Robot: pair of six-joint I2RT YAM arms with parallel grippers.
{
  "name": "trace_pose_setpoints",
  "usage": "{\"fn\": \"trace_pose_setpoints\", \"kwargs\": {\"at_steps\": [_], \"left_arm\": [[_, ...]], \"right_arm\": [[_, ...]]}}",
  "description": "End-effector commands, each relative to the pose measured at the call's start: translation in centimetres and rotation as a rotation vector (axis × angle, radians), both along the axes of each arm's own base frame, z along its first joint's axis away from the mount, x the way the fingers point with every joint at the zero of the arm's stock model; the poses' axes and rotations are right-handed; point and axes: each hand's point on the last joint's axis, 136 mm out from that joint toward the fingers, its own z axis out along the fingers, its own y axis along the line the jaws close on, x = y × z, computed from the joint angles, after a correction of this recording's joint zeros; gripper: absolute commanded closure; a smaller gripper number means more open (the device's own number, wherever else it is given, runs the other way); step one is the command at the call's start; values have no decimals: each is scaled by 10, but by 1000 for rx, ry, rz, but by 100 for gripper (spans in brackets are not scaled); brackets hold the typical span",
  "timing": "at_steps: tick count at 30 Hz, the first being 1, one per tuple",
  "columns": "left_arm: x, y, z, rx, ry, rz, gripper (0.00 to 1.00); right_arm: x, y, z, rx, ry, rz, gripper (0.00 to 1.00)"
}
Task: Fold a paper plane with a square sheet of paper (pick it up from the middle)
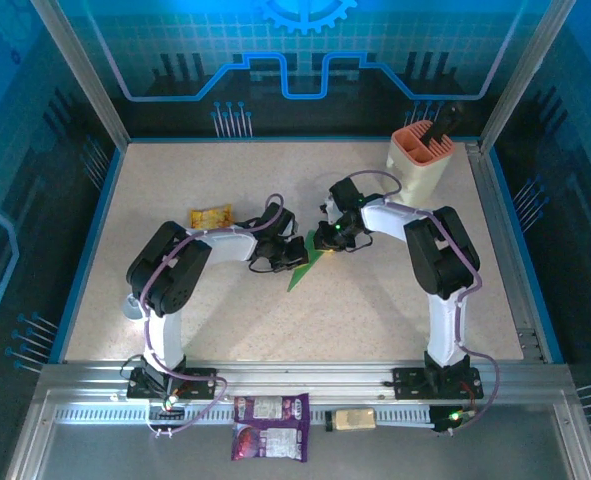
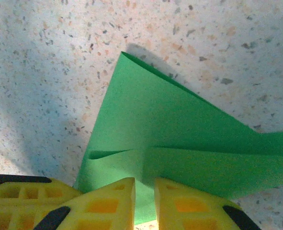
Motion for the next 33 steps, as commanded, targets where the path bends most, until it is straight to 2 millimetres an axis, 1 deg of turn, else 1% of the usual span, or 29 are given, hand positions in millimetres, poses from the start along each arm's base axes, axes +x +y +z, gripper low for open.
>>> {"fn": "trace_pose_setpoints", "kwargs": {"at_steps": [1, 3, 5, 11, 17, 22, 25, 28, 33], "left_arm": [[-5, 13, -14, 83, 40, 37, 100], [-7, 16, -17, 94, 45, 45, 100], [-9, 18, -19, 101, 50, 54, 100], [-12, 21, -27, 116, 71, 68, 100], [-15, 24, -31, 130, 83, 69, 100], [-19, 27, -34, 140, 93, 59, 100], [-22, 29, -37, 152, 104, 49, 100], [-29, 32, -42, 168, 123, 29, 100], [-46, 43, -55, 215, 160, -10, 100]], "right_arm": [[4, 4, 30, 60, -74, 19, 79], [3, 5, 36, 69, -93, 27, 79], [1, 2, 34, 57, -98, 32, 79], [-10, 5, 18, 28, -67, 61, 81], [-17, 13, 1, 6, -33, 72, 88], [-19, 10, -14, -10, -3, 58, 90], [-16, 5, -21, -4, 8, 32, 91], [-9, -5, -24, 10, 13, -2, 91], [16, -19, -19, 45, -14, -76, 91]]}}
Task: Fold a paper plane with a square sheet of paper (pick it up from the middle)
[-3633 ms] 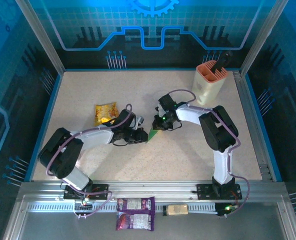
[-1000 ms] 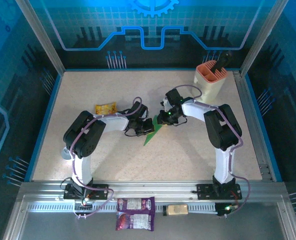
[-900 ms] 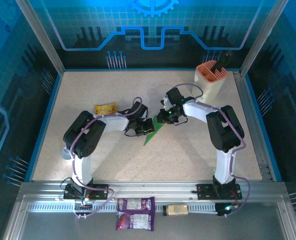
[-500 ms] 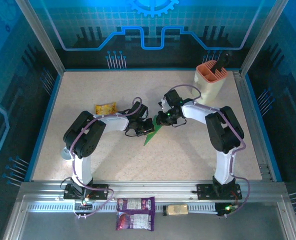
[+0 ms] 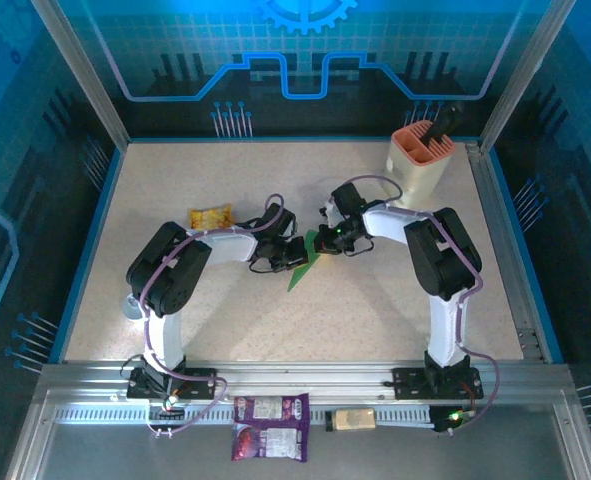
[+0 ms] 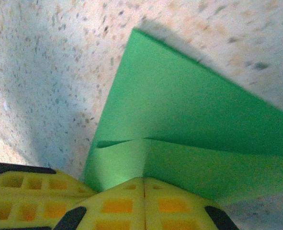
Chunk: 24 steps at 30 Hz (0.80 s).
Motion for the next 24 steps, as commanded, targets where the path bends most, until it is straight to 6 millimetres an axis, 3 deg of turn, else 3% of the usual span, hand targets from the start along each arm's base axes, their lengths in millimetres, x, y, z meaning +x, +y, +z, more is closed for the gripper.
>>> {"fn": "trace_pose_setpoints", "kwargs": {"at_steps": [1, 7, 16, 20, 24], "left_arm": [[-49, 42, -54, 199, 174, -21, 100], [-61, 49, -62, 210, 207, -29, 100], [-58, 46, -59, 197, 203, -40, 100], [-57, 45, -58, 193, 201, -40, 100], [-54, 42, -55, 185, 192, -41, 100]], "right_arm": [[23, -24, -12, -15, -6, -99, 91], [56, -43, -15, 0, -31, -217, 91], [83, -61, -11, -9, -86, -307, 90], [92, -57, -5, 10, -108, -299, 90], [85, -44, 16, 37, -141, -255, 89]]}}
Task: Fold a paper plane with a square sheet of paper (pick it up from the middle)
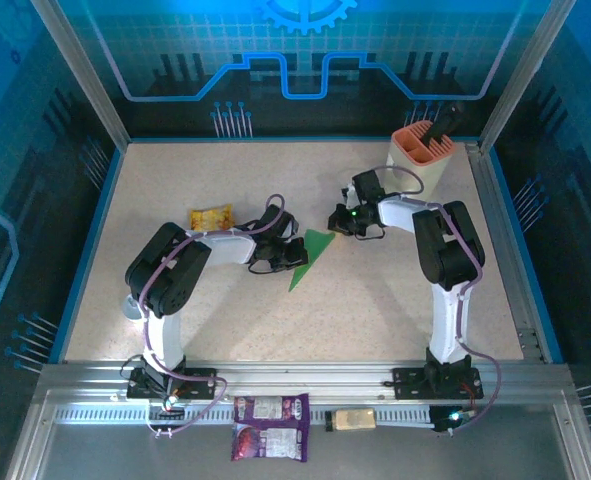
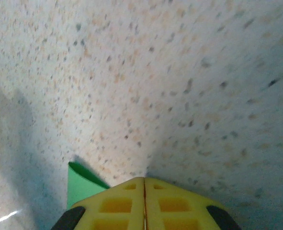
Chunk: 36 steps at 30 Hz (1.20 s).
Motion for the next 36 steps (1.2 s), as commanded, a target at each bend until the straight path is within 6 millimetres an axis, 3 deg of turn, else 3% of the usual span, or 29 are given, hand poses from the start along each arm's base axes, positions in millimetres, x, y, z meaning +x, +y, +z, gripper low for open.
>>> {"fn": "trace_pose_setpoints", "kwargs": {"at_steps": [1, 5, 10, 19, 29, 36], "left_arm": [[-52, 42, -52, 194, 231, 3, 100], [-47, 39, -46, 184, 218, 4, 100], [-43, 36, -41, 172, 204, 7, 100], [-32, 26, -26, 128, 169, 12, 100], [-16, 13, 5, 61, 103, 8, 100], [-2, -17, 44, -115, 6, -49, 100]], "right_arm": [[11, -1, 22, -19, -87, -11, 89], [-8, 6, 53, -11, -137, -6, 88], [-29, 3, 57, -31, -126, -16, 86], [-66, 50, 33, 70, -25, 169, 90], [-77, 36, -19, -17, 96, 144, 94], [-83, 30, -38, -43, 138, 146, 94]]}}
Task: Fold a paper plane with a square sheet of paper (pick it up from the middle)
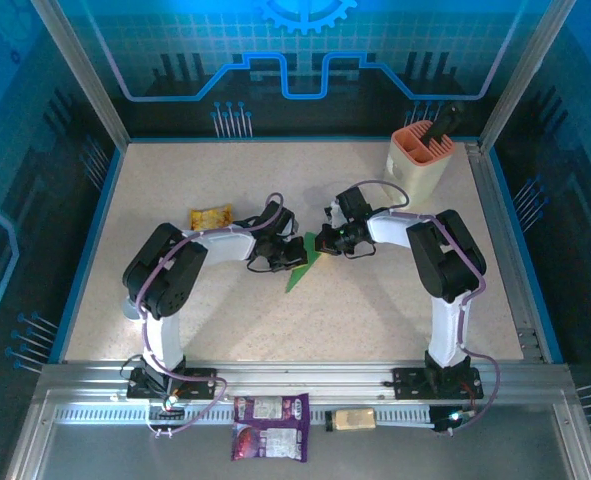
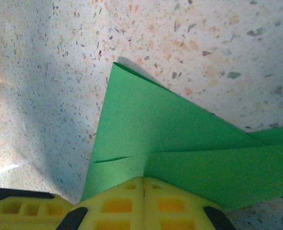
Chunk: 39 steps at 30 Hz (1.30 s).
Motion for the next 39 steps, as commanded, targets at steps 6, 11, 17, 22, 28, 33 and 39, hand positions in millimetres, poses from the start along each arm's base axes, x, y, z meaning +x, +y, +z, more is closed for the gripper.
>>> {"fn": "trace_pose_setpoints", "kwargs": {"at_steps": [6, 11, 17, 22, 28, 33, 39], "left_arm": [[6, -22, 17, -104, -2, -50, 100], [6, -29, 9, -110, 14, -69, 100], [10, -33, 2, -116, 23, -69, 100], [11, -25, -16, -65, 36, -46, 100], [-11, -6, -38, -14, 103, -17, 100], [-35, 11, -46, -2, 166, 20, 100], [-62, 30, -44, 10, 201, 44, 92]], "right_arm": [[-15, -15, -36, -79, 87, 1, 95], [-14, -16, -36, -83, 89, 4, 95], [-15, -17, -37, -90, 105, 3, 95], [-17, -17, -39, -97, 133, 1, 96], [-18, -25, -41, -155, 166, -8, 96], [-20, -31, -44, -200, 193, -10, 96], [-20, -34, -45, -224, 200, -8, 96]]}}
